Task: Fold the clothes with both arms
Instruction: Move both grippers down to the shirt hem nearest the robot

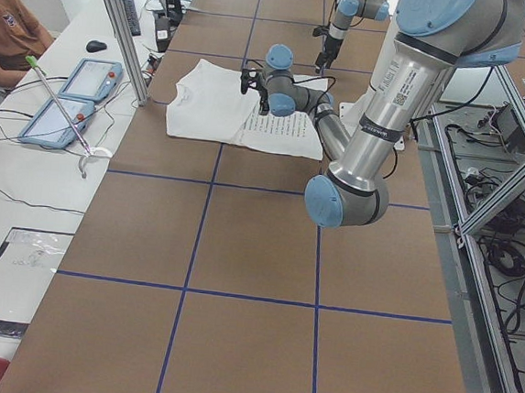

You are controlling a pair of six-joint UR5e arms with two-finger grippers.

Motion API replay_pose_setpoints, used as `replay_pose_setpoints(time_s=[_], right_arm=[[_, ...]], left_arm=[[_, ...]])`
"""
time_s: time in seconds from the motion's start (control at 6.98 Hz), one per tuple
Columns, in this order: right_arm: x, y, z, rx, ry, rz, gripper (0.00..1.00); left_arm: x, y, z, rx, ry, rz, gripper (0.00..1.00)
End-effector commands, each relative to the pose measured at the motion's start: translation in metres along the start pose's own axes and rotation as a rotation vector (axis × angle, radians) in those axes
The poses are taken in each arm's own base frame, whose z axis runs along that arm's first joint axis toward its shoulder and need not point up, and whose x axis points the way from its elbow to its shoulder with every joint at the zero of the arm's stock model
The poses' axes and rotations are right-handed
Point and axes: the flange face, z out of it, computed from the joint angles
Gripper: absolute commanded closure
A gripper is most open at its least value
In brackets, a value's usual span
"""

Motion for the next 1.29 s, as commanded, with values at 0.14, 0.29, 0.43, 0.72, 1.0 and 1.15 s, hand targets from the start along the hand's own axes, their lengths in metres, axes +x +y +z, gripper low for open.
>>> replay_pose_setpoints(time_s=[0.14, 0.29, 0.43, 0.72, 1.0, 1.15], right_arm=[[-0.004, 0.039, 0.023, 0.057, 0.050, 0.013, 0.16], [-0.005, 0.034, 0.023, 0.065, 0.047, 0.019, 0.19], [-0.001, 0.030, 0.024, 0.077, 0.055, 0.015, 0.20], [0.004, 0.026, 0.025, 0.085, 0.064, 0.015, 0.34], [0.007, 0.025, 0.026, 0.089, 0.069, 0.011, 0.38], [0.006, 0.026, 0.026, 0.087, 0.068, 0.012, 0.39]], left_arm=[[-0.005, 0.002, 0.003, -0.005, -0.007, -0.007, 0.20], [-0.006, 0.002, 0.005, -0.004, -0.009, -0.006, 0.20], [-0.005, 0.003, 0.005, -0.005, -0.007, -0.005, 0.20], [-0.005, 0.003, 0.005, -0.005, -0.007, -0.002, 0.20], [-0.004, 0.003, 0.005, -0.005, -0.006, -0.004, 0.19], [-0.005, 0.003, 0.005, -0.005, -0.007, -0.005, 0.19]])
